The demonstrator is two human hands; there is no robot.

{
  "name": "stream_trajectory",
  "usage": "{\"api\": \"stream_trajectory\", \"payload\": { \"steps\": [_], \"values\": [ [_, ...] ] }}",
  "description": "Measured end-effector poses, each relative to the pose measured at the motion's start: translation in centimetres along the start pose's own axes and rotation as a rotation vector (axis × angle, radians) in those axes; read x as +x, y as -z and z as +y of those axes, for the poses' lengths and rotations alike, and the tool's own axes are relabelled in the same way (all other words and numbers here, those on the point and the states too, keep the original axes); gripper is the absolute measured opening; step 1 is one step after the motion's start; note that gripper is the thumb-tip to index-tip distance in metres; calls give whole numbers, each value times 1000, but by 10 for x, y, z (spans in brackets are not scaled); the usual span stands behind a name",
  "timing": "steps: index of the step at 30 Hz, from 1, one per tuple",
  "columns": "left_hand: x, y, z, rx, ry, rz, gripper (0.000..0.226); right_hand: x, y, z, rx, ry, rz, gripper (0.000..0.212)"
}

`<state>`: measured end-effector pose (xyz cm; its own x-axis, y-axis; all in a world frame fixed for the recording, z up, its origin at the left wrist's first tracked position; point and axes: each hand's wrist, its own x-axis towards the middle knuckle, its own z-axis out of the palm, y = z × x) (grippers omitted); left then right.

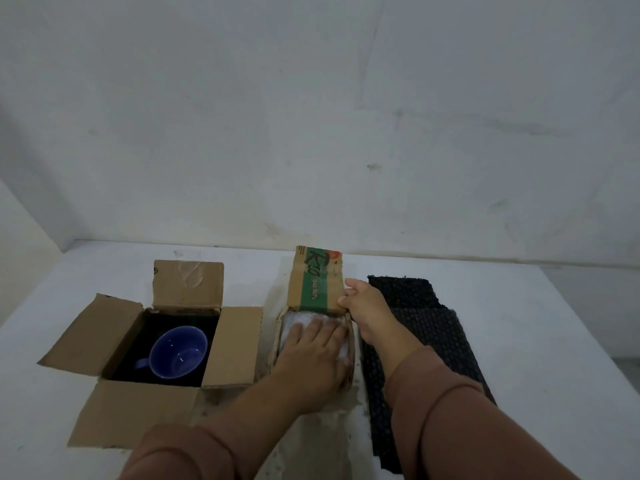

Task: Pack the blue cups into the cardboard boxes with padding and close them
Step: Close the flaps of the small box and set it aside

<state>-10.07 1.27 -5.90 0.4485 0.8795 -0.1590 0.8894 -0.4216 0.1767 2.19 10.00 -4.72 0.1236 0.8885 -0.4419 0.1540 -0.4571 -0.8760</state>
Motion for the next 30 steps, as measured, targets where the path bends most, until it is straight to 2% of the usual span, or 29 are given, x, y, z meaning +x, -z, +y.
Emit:
{"api": "stream_trajectory", "payload": {
  "steps": [5, 8, 10, 12, 15, 18, 21, 23, 26, 28, 30],
  "values": [
    [4, -1, 0, 23, -1, 22, 72, -5, 1, -1, 0, 17, 8, 58],
    [4, 4, -3, -75, 2, 4, 59, -11, 3, -10, 4, 40, 13, 61],
    [0, 11, -7, -257, -26, 19, 57, -13, 4, -14, 32, 52, 19, 60],
    [-8, 21, -12, -433, -15, 139, 51, -17, 5, -18, 58, 52, 1, 53],
    [-31, 37, -19, -724, 231, 333, 35, -30, 9, -26, 16, 110, -23, 27],
    [-55, 47, -24, -1179, 477, 221, 22, -47, 17, -27, -98, 238, -24, 10],
    [-73, 46, -23, -1469, 589, 201, 22, -63, 25, -18, -299, 359, -54, 13],
    [-81, 44, -22, -1655, 661, 215, 35, -72, 28, -8, -556, 463, -76, 18],
    [-89, 40, -19, -1888, 631, 163, 49, -83, 31, 10, -683, 565, -91, 27],
    [-92, 37, -17, -1931, 577, 134, 46, -90, 30, 19, -772, 634, -104, 28],
    [-92, 34, -16, -1889, 553, 145, 34, -93, 29, 26, -836, 673, -122, 29]
  ]
}}
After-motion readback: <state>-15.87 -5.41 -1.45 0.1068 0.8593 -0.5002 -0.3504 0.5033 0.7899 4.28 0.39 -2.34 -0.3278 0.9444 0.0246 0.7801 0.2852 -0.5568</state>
